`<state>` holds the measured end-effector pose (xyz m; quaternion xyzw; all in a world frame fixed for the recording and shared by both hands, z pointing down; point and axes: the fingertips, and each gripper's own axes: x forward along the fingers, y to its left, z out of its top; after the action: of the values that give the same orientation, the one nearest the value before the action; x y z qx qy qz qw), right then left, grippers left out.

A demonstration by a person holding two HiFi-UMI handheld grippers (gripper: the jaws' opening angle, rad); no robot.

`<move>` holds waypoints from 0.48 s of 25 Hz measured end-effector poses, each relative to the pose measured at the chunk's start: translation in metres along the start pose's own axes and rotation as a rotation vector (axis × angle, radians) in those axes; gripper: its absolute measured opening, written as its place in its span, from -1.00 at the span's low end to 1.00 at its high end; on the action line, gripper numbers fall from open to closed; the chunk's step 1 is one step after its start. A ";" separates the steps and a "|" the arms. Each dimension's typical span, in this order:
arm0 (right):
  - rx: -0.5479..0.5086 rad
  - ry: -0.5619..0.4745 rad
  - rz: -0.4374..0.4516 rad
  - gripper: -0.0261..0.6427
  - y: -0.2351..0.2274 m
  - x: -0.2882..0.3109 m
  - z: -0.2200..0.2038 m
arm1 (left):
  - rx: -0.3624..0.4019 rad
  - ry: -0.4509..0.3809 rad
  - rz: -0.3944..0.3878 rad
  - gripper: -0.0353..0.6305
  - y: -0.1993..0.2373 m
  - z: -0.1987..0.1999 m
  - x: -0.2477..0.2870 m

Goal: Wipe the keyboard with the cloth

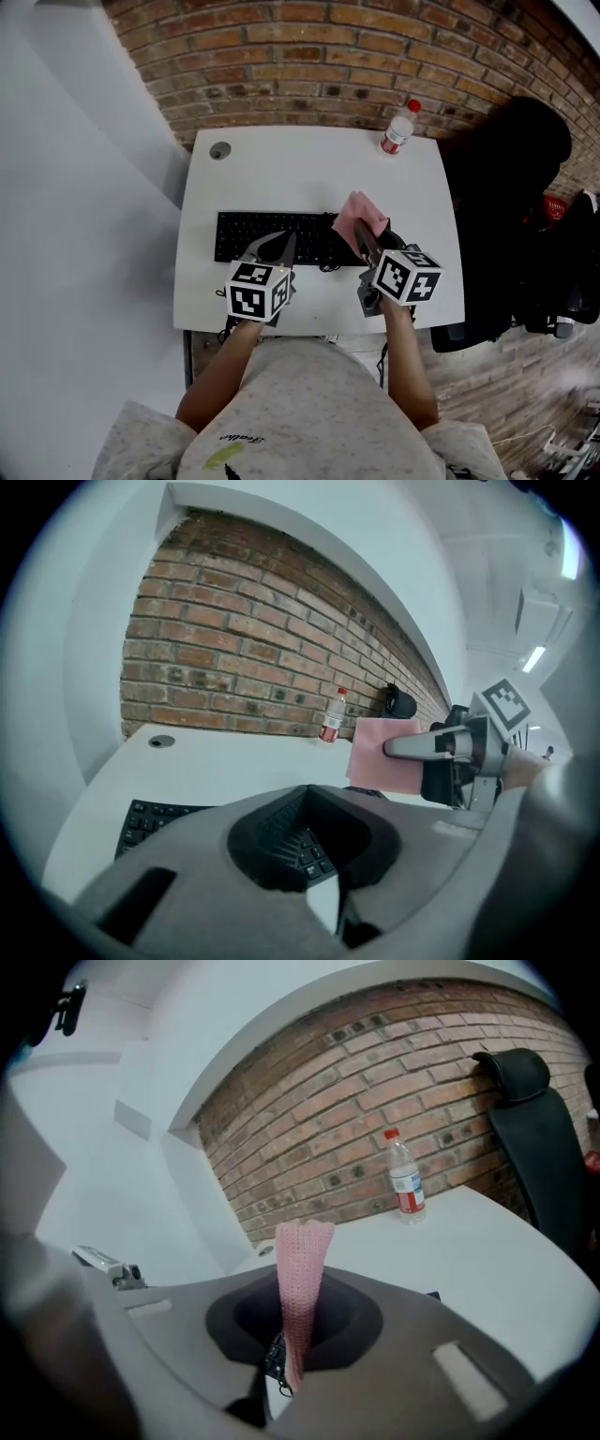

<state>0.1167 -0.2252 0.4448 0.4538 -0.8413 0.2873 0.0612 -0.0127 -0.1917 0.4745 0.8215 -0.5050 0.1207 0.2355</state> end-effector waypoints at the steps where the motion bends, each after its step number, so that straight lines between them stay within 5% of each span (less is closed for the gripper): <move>1: -0.026 -0.008 0.001 -0.84 0.005 0.002 0.002 | -0.001 -0.006 0.005 -0.91 0.003 0.003 -0.002; 12: -0.268 -0.088 -0.032 -0.85 0.034 0.004 0.010 | 0.004 -0.048 0.029 -0.91 0.017 0.018 -0.015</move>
<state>0.0888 -0.2196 0.4237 0.4671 -0.8667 0.1510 0.0887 -0.0356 -0.1955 0.4564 0.8173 -0.5221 0.1055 0.2198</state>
